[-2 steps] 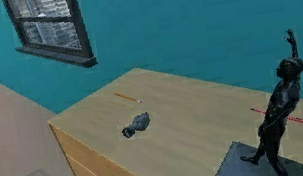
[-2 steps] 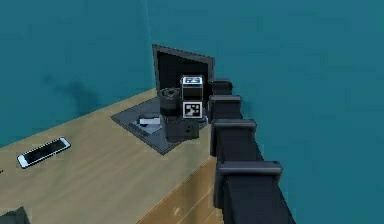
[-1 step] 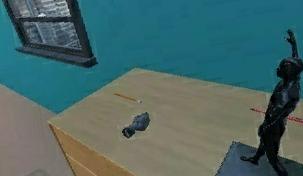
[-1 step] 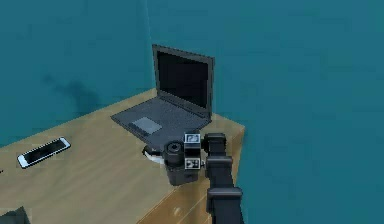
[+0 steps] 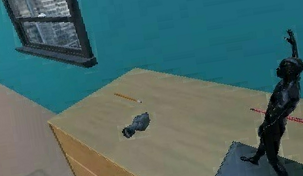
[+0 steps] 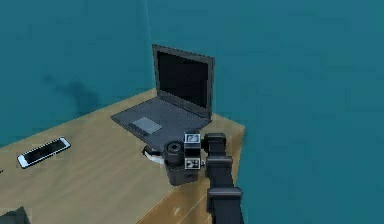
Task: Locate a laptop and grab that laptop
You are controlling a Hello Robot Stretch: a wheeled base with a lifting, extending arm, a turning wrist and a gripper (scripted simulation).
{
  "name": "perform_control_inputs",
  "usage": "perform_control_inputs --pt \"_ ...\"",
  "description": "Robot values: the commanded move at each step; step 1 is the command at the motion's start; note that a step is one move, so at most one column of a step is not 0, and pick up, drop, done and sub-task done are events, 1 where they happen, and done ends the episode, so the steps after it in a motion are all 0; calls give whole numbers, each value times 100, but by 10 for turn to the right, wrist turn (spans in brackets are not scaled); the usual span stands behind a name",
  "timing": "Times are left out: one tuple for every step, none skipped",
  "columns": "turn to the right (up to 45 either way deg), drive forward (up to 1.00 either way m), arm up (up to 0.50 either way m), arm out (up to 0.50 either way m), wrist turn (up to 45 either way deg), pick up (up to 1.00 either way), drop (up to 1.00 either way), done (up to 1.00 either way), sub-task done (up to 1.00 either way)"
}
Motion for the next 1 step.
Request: perform_control_inputs --pt "0 0 10 0 0 0 0 0 0"
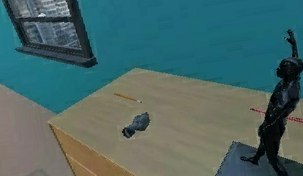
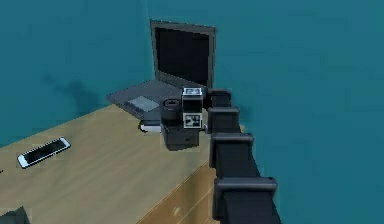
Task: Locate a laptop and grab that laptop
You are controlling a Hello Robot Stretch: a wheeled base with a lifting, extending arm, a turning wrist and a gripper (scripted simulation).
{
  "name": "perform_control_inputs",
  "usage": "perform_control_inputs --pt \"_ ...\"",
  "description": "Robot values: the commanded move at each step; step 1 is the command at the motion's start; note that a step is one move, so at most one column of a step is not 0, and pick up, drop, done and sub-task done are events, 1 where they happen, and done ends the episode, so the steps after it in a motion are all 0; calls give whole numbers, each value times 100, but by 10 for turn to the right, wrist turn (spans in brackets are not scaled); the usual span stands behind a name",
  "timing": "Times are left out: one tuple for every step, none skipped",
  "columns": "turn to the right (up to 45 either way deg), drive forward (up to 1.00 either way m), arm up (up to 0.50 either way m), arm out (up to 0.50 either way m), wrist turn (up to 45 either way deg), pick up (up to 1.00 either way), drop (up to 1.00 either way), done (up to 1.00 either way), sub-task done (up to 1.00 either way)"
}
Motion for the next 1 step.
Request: perform_control_inputs --pt "0 0 0 0 0 0 0 100 0"
